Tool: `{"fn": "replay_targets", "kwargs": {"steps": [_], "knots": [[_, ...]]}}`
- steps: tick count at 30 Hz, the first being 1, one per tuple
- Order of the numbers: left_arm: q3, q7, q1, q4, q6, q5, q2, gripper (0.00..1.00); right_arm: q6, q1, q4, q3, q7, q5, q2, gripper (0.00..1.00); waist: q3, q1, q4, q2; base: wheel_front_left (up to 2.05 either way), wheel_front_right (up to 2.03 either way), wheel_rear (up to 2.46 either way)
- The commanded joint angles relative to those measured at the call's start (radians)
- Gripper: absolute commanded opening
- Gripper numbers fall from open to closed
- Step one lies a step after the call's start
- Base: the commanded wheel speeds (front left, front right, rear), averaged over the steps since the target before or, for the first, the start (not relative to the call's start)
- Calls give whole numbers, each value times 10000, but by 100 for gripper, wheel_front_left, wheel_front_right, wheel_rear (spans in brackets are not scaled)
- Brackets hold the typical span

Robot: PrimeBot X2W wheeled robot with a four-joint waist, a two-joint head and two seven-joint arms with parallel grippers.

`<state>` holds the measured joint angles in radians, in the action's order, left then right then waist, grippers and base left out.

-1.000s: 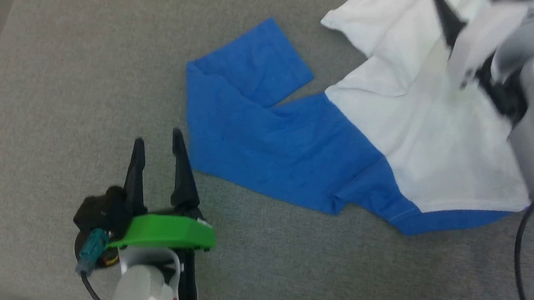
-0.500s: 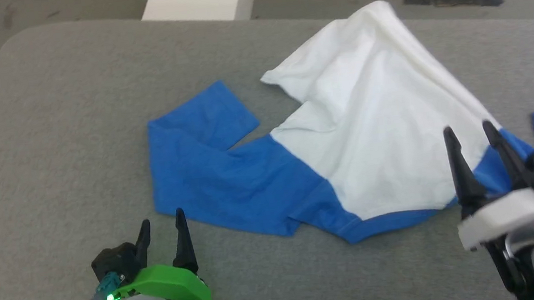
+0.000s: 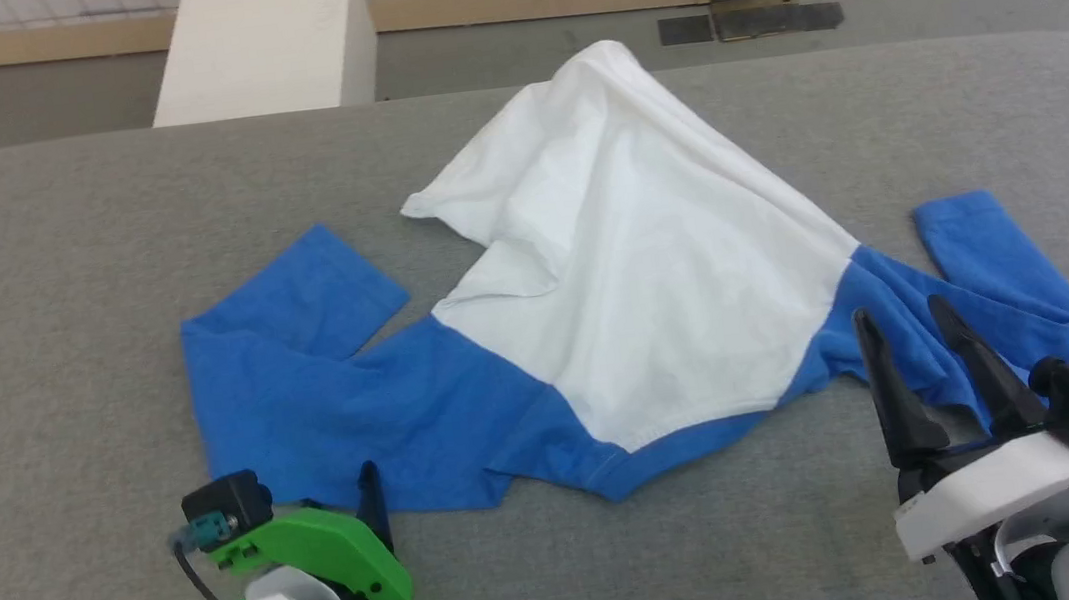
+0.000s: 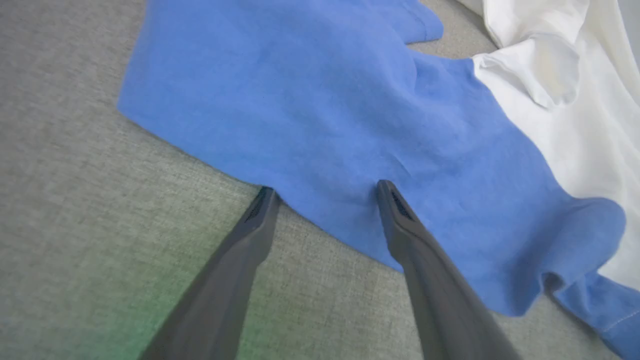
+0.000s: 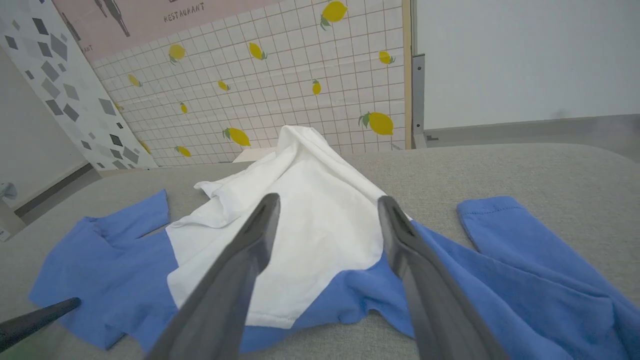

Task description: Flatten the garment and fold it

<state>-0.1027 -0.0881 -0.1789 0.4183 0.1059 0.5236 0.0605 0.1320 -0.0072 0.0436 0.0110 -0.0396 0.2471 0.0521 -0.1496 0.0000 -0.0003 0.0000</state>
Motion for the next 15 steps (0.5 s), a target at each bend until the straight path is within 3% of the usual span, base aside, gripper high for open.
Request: {"fn": "replay_targets", "kwargs": {"steps": [1, 3, 4, 5, 8, 15], "knots": [[-50, -366, -60, 266, 114, 17, 49, 100, -13, 81, 54, 62, 30, 32, -16, 100, -56, 0, -340, 0, 0, 0, 0], [-129, -794, -135, 447, 232, -34, 167, 95, -13, 86, 79, 127, 35, 109, -16, 100, -101, 0, -458, 0, 0, 0, 0], [-163, -856, -177, 472, 245, -87, 242, 39, -13, 80, 84, 148, 28, 135, -16, 100, -121, 0, -495, 0, 0, 0, 0], [-152, -827, -234, 452, 232, -115, 330, 0, -13, 68, 81, 162, 5, 233, -17, 100, -150, 0, -537, 0, 0, 0, 0], [87, -458, -344, 265, 279, -160, 635, 0, -13, 48, 101, 211, -35, 264, -17, 100, -213, 0, -610, 0, 0, 0, 0], [890, 559, -768, -312, 427, -543, 2066, 0, -13, 43, 69, 99, 111, 121, -17, 100, -569, 0, -615, 0, 0, 0, 0]]}}
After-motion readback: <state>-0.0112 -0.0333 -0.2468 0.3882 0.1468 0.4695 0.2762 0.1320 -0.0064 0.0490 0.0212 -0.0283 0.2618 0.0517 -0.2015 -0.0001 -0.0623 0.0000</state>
